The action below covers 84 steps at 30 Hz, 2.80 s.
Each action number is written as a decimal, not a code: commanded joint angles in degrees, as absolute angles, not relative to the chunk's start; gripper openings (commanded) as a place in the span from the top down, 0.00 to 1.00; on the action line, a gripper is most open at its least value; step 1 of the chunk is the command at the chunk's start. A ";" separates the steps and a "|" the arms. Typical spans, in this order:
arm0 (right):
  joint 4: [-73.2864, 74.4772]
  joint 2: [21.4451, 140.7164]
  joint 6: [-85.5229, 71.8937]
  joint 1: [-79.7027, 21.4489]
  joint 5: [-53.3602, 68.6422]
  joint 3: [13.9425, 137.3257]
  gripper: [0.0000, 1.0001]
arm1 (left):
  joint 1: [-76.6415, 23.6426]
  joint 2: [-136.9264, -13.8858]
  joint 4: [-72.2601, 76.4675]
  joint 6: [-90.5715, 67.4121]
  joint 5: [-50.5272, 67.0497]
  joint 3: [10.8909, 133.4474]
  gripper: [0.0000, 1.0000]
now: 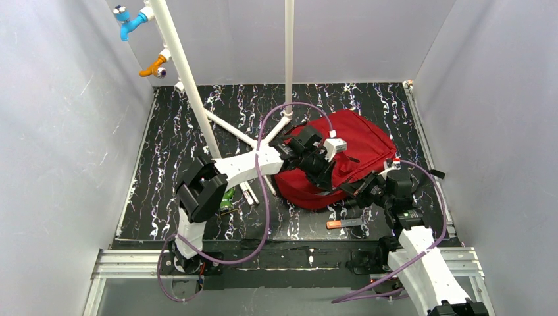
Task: Pack the student bag
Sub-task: Zip the student bag at the center of the board.
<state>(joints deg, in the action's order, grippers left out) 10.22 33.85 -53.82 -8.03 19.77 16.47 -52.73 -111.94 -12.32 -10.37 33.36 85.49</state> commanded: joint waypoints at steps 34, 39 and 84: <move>45.00 61.39 -29.98 -3.43 13.33 50.81 0.17 | -51.64 -104.67 -6.89 -14.54 36.10 83.30 1.00; 39.93 58.36 -43.72 -3.56 20.55 42.96 0.19 | -51.86 -104.63 -3.67 -17.54 37.39 81.39 1.00; 27.39 54.24 -55.37 1.23 23.69 35.30 0.55 | -55.00 -104.60 0.42 -21.58 40.02 82.91 1.00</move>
<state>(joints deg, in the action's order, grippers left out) 35.53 52.23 -49.89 1.32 25.23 34.06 -54.94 -109.71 0.30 -22.17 37.21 84.07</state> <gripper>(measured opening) 0.614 0.011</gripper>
